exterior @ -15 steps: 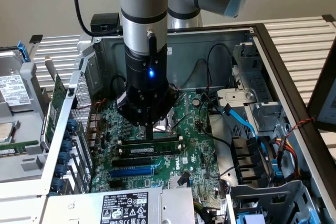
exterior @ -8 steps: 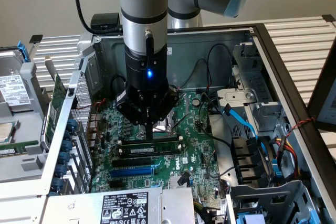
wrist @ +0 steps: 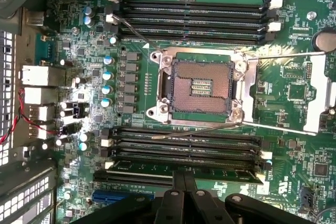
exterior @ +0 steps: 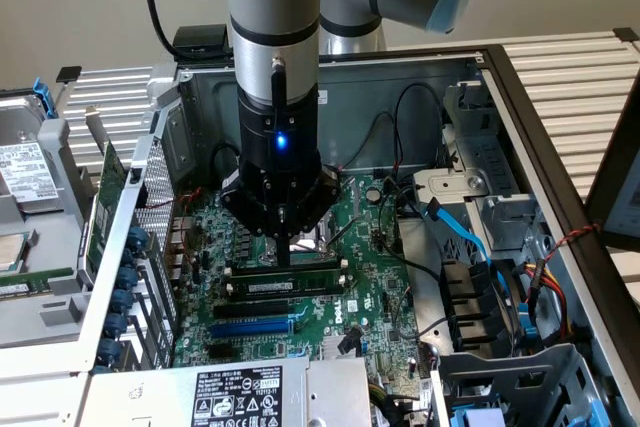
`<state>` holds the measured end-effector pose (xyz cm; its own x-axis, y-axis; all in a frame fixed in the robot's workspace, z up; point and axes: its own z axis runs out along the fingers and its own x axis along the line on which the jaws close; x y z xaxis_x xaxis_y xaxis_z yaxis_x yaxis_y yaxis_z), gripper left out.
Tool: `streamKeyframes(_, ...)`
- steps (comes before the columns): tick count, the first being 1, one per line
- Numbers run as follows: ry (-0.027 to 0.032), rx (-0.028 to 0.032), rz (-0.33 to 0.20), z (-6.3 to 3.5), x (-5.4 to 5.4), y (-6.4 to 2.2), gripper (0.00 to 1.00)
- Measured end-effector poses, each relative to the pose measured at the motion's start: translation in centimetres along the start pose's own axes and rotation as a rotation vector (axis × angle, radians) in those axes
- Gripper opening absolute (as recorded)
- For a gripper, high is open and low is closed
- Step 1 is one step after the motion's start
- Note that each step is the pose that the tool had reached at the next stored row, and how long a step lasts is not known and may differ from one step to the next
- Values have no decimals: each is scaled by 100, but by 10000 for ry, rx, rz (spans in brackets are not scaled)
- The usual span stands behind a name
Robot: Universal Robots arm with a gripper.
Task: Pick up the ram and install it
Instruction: 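Press down the ram until it locks into place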
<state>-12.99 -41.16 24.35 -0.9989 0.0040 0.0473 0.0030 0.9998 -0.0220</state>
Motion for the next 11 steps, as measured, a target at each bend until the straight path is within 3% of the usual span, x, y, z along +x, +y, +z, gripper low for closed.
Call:
streamKeyframes(5,13,-30,634,0,0,0,11)
streamKeyframes(11,14,-36,659,0,0,-1,11)
